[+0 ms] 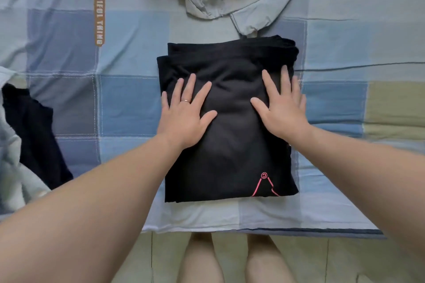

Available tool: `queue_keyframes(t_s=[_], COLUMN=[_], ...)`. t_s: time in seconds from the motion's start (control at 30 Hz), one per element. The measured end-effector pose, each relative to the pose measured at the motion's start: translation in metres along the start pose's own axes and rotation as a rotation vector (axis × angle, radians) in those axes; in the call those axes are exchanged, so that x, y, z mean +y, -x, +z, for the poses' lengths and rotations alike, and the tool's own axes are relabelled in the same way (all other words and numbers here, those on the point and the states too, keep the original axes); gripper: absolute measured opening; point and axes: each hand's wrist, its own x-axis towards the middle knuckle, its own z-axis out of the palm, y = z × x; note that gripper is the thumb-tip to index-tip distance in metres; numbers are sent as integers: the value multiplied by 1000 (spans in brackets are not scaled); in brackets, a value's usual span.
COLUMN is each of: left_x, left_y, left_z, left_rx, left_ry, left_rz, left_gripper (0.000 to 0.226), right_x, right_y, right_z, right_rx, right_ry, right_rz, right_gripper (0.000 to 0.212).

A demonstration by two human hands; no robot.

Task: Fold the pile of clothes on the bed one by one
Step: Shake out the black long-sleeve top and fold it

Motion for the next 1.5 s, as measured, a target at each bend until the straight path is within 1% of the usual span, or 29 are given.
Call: queue_keyframes(t_s=[0.1,0.17,0.23,0.3,0.33,0.37,0.43,0.47,0.5,0.53,0.57,0.6,0.67,0.73,0.77,0.87,0.97,1.07,1.1,1.13,1.23,1.3,1.37,1.47,1.5], left_x=[-8,-5,2,13,16,19,20,18,16,14,10,7,2,2,3,11,21,35,39,42,48,49,41,23,16], left_y=[-10,-10,-3,5,7,9,7,6,5,6,6,7,10,18,23,44,57,67,69,72,80,87,92,101,105], left_z=[21,19,9,-4,-9,-14,-22,-23,-22,-21,-20,-21,-25,-36,-42,-72,-118,-174,-192,-207,-238,-240,-220,-157,-131], left_rx=[48,33,44,137,204,256,299,288,247,202,170,147,95,32,7,-18,17,111,146,181,229,238,226,150,108], left_ry=[-18,-18,-31,-6,65,191,601,782,874,906,932,970,1092,1202,1237,1288,1356,1442,1458,1471,1487,1445,1370,1195,1143], left_rz=[-6,-12,-31,-133,-243,-387,-663,-762,-834,-881,-905,-916,-911,-873,-845,-779,-724,-613,-567,-522,-377,-338,-335,-375,-394], left_gripper=[72,73,77,86,92,97,98,93,87,84,83,83,73,56,51,50,49,59,62,61,36,26,18,31,31], right_x=[12,15,17,20,23,25,28,28,29,29,32,34,36,34,33,22,4,-20,-27,-34,-46,-43,-28,5,16], right_y=[-14,-14,-8,-1,2,4,4,4,2,0,-3,-5,-5,3,9,27,42,52,55,58,67,72,74,84,87], right_z=[21,19,5,-13,-21,-27,-36,-38,-37,-36,-33,-31,-28,-33,-39,-72,-126,-188,-207,-225,-257,-253,-226,-156,-130], right_rx=[13,0,-13,7,23,31,-15,-67,-134,-201,-253,-294,-342,-374,-386,-404,-375,-290,-262,-231,-160,-142,-130,-144,-167], right_ry=[125,128,48,-145,-278,-413,-632,-716,-786,-848,-899,-943,-1017,-1071,-1083,-1105,-1121,-1148,-1161,-1175,-1215,-1225,-1168,-1040,-1004], right_rz=[-38,-55,-76,-44,5,80,275,352,403,425,432,432,433,435,436,409,339,237,197,158,67,63,130,274,319], right_gripper=[75,77,82,89,91,92,88,79,66,52,45,44,41,36,35,31,24,32,32,31,23,20,16,22,22])
